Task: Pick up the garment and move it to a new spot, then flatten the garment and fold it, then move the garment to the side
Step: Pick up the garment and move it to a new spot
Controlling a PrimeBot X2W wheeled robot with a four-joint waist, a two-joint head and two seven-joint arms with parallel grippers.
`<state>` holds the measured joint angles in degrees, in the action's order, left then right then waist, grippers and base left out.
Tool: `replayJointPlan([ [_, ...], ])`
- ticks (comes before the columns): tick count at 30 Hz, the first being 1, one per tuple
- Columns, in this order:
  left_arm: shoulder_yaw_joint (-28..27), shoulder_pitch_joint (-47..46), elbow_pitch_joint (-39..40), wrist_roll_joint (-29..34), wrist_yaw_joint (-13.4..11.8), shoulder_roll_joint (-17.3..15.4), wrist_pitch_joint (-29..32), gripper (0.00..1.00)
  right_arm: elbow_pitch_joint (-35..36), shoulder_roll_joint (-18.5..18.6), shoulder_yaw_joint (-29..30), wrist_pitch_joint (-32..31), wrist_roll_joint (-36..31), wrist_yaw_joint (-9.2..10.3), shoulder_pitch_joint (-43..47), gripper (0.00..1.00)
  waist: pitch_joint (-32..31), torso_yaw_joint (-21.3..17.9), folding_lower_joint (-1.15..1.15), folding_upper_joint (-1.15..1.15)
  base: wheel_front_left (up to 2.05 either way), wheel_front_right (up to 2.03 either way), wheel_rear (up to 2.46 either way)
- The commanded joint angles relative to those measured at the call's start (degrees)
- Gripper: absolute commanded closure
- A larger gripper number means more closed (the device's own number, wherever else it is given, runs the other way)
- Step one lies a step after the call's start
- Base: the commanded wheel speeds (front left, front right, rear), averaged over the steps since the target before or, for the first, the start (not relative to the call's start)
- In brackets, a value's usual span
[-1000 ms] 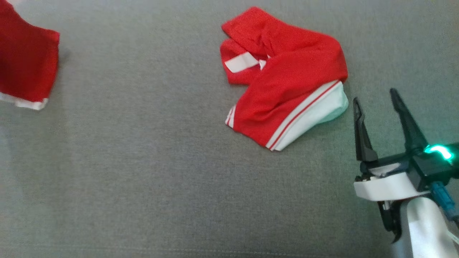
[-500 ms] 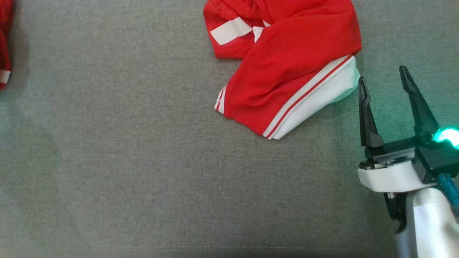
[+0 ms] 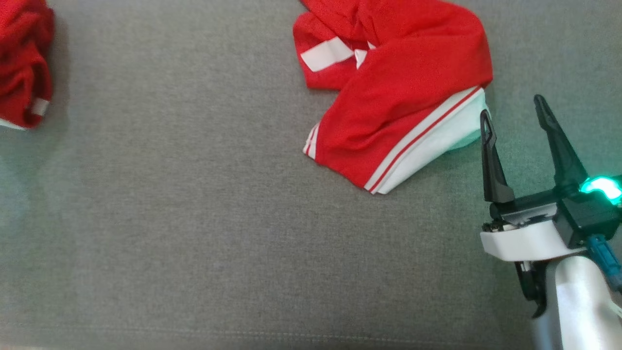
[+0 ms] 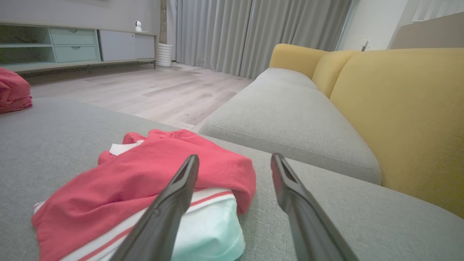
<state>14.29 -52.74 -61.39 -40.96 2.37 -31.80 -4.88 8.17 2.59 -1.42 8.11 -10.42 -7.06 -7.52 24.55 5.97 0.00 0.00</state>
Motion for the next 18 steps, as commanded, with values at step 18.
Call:
replayJointPlan([
  [18, 1.1, 14.1, 2.5, -5.3, 5.1, -1.2, 3.8, 0.0, -3.8, 0.3, -1.7, 2.1, 3.7, -0.43, 2.1, 0.0, -10.8, 4.0, 0.0, 0.0, 0.0, 0.0, 0.0],
])
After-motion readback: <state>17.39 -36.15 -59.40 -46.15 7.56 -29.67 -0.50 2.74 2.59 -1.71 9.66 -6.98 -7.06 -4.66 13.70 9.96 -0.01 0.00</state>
